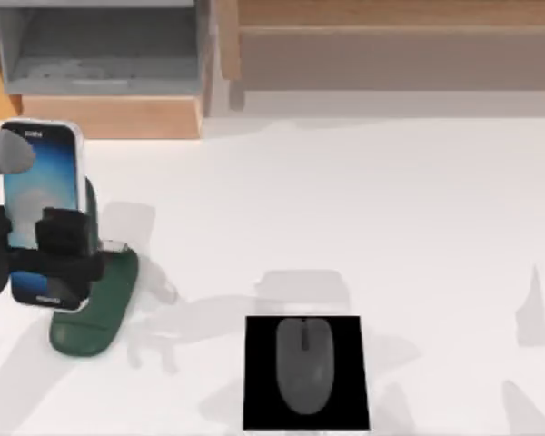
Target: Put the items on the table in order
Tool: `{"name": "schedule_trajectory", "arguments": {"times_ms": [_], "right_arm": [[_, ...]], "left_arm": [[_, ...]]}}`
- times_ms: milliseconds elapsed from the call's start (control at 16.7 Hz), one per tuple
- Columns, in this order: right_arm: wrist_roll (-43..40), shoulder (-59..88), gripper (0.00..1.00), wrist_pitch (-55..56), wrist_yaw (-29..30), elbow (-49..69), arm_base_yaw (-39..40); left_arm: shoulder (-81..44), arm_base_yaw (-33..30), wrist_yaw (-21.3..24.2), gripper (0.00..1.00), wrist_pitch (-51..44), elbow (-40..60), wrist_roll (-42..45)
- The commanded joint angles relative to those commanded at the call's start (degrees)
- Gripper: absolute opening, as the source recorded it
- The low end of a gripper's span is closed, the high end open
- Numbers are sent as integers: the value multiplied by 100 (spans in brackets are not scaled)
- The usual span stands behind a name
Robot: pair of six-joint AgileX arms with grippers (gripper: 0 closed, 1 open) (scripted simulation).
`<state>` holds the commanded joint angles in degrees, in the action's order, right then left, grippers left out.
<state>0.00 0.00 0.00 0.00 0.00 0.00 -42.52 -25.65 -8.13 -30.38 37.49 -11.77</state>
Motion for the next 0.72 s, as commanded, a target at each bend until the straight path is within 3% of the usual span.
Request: {"name": "schedule_trajectory", "arguments": {"times_ms": [300,720], "right_arm": [[0,0,100,0,0,0,0],[0,0,100,0,0,0,0]], "left_arm": [[930,199,-316,0,943,-1044,577],[960,213,-316,0,985,-1110,606]]}}
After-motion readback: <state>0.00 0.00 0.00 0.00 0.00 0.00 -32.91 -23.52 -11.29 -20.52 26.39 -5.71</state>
